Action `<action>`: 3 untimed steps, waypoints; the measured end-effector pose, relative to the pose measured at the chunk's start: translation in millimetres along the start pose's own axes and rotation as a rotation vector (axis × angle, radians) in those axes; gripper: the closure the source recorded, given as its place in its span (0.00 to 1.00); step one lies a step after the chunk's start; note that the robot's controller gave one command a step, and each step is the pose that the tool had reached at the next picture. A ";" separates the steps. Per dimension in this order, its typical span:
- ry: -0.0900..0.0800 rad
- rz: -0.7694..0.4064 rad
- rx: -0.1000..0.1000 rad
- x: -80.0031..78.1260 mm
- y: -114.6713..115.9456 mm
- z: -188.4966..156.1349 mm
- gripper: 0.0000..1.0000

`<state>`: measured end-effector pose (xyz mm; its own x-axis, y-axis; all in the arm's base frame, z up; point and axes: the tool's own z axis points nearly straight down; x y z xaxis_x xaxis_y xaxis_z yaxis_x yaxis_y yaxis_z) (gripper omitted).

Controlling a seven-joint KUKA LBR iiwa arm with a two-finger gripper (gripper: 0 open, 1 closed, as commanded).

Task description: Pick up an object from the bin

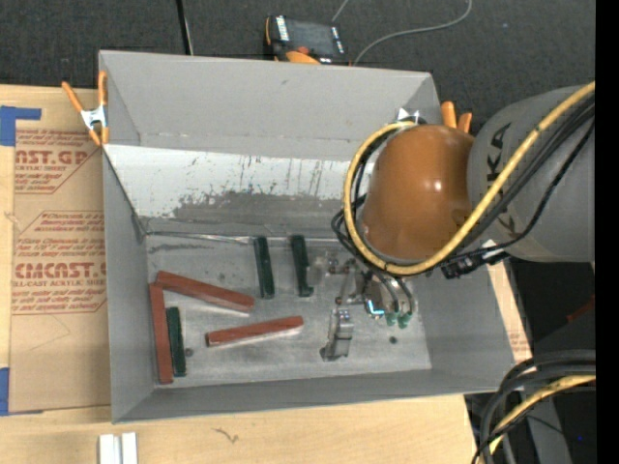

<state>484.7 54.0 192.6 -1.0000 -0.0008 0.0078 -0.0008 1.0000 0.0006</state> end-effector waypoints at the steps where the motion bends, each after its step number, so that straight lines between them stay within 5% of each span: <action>1: -0.015 -0.079 0.000 -35.9 31.7 123.6 0.00; 2: -0.017 -0.078 -0.002 -36.9 31.8 120.0 1.00; 3: -0.005 0.107 -0.004 -102.5 89.4 112.5 1.00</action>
Offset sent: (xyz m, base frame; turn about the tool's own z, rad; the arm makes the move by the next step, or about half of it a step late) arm 0.0333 0.0311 -0.1226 -0.0787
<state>586.2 143.5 79.3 -0.9943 0.1062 0.0030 0.1062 0.9943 0.0043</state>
